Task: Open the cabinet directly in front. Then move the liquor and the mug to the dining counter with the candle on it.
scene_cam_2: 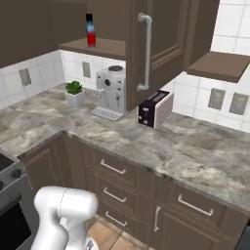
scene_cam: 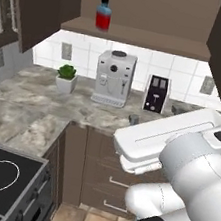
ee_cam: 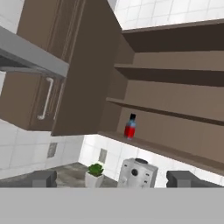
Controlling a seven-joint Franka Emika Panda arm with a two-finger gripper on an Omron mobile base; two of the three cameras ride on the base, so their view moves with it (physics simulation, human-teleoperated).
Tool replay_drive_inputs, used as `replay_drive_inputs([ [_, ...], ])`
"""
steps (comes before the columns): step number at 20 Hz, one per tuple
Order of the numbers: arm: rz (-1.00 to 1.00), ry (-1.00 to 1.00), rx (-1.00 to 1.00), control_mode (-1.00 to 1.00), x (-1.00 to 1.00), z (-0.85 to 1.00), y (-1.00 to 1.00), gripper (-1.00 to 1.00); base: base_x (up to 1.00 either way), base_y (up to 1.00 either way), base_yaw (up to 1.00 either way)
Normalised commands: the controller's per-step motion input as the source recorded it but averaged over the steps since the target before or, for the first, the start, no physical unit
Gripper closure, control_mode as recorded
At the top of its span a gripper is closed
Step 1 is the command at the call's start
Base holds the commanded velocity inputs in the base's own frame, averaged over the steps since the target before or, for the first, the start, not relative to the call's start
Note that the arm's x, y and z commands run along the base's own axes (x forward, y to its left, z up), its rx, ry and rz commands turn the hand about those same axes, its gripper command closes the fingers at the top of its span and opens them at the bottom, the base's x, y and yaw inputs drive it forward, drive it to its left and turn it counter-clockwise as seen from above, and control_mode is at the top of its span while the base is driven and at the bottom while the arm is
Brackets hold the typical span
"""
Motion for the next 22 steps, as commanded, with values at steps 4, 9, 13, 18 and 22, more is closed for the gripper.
replay_drive_inputs([
  [4,0.00,0.00,0.00,1.00,0.00,0.00,0.00,-1.00,1.00,-0.46,-0.03],
  [9,0.00,0.00,0.00,1.00,0.00,0.00,0.00,-1.00,0.94,-0.04,-0.44],
  [13,0.00,0.00,0.00,1.00,0.00,0.00,0.00,-1.00,0.17,0.03,-0.15],
  [18,0.00,0.00,0.00,1.00,0.00,0.00,0.00,-1.00,0.00,0.20,-0.01],
  [22,0.00,0.00,0.00,1.00,0.00,0.00,0.00,-1.00,-0.03,1.00,-0.30],
])
